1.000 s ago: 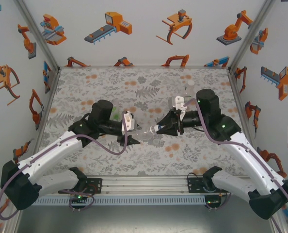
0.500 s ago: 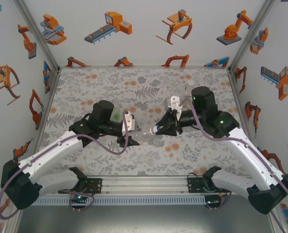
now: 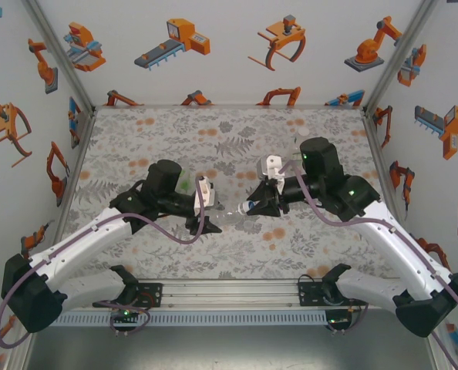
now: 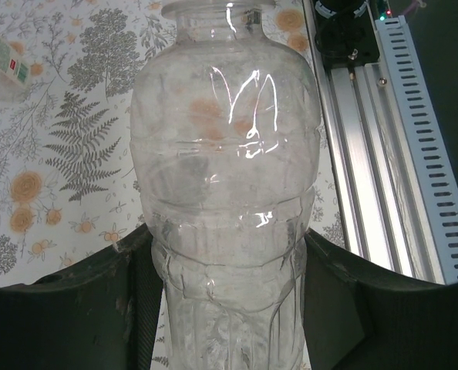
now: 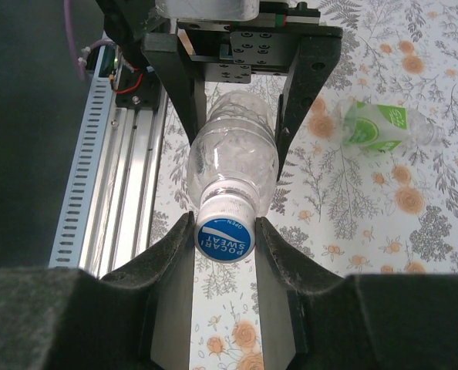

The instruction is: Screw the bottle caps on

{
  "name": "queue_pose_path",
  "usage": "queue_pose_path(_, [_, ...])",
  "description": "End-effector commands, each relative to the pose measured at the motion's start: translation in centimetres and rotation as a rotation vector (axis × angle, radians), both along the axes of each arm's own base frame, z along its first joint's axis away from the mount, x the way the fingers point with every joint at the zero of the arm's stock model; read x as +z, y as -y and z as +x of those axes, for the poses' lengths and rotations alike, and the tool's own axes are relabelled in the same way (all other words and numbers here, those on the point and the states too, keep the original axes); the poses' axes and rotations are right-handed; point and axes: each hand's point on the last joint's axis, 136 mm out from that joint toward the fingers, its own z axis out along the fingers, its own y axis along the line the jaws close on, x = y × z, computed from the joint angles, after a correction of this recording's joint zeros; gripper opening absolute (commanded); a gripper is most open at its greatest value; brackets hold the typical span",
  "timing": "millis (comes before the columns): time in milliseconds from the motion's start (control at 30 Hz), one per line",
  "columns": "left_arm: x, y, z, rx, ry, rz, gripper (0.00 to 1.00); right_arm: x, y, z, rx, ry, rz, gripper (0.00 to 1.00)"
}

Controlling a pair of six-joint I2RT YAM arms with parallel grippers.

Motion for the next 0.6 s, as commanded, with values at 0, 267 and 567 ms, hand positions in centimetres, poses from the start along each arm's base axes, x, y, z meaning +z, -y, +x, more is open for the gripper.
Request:
queue_pose_path(0, [2.8,0.4,0.1,-0.013,0.042,-0.078,0.0,0.1,-0.3,-1.4,0.06,-0.012,-0.005,0.0])
queue_pose_path(267, [3.1,0.3,-1.0,-0.065,0.023,-0.094,0.0,-0.8,-0.9,-1.5,0.074,-0.005,-0.047,0.0])
queue_pose_path(567, [3.0,0.5,-2.4,-0.164,-0.057,-0.093,0.0,-2.3,-0.9,-2.8,0.149,0.03,-0.139,0.0])
